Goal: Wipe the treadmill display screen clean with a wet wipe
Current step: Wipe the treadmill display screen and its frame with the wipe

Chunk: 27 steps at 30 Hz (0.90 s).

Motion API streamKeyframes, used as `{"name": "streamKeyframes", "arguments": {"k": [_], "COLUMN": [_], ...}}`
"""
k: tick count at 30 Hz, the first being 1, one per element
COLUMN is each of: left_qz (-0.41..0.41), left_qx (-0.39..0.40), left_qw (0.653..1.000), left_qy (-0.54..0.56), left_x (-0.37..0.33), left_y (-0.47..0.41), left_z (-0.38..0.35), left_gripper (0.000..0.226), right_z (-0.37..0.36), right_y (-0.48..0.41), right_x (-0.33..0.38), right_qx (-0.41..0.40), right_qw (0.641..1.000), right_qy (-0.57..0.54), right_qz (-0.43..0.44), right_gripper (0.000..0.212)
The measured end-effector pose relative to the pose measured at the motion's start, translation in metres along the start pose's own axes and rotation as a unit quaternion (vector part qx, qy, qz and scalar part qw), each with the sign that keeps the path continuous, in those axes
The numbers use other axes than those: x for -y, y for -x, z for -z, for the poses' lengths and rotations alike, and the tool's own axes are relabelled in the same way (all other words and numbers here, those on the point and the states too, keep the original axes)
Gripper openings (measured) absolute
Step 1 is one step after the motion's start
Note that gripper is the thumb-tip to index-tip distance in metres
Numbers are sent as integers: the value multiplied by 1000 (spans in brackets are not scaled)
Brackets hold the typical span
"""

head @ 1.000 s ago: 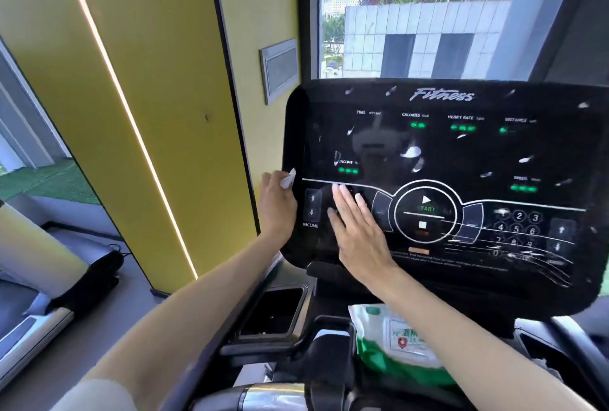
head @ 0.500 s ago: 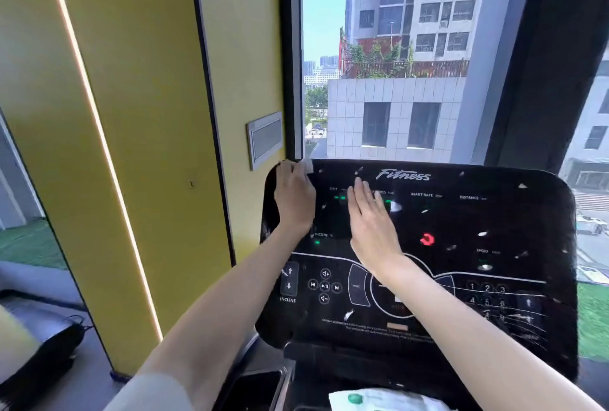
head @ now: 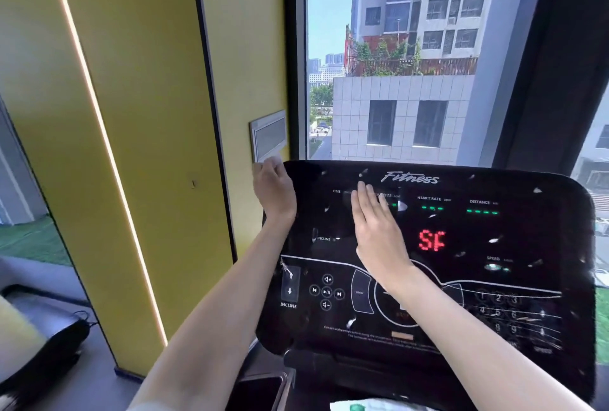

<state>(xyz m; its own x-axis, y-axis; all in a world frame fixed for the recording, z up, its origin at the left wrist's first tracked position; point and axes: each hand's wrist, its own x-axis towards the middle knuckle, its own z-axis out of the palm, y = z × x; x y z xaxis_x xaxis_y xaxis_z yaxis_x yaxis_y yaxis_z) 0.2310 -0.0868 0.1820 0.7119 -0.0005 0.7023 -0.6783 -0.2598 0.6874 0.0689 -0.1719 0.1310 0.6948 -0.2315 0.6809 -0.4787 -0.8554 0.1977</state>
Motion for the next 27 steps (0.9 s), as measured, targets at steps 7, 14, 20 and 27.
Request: {"name": "streamKeyframes", "arguments": {"k": [7,14,20,27], "left_qz": [-151,-225,-67,-89], "left_qx": [112,155,85,113], "left_qw": [982,962,994,988], "left_qy": [-13,-14,23,55], "left_x": [-12,-30,-38,-39], "left_y": [7,23,9,6], "left_z": [-6,-15,-14,-19], "left_gripper": [19,18,21,19], "right_z": [-3,-5,-5,0], "right_y": [1,0,-1,0], "right_x": [1,2,6,1], "right_qx": [-6,3,11,6], "right_qw": [1000,1000,1000,1000], "right_qy": [23,27,18,11], "right_qz": [1,-9,-20,-9], "right_gripper": [63,60,64,65]}}
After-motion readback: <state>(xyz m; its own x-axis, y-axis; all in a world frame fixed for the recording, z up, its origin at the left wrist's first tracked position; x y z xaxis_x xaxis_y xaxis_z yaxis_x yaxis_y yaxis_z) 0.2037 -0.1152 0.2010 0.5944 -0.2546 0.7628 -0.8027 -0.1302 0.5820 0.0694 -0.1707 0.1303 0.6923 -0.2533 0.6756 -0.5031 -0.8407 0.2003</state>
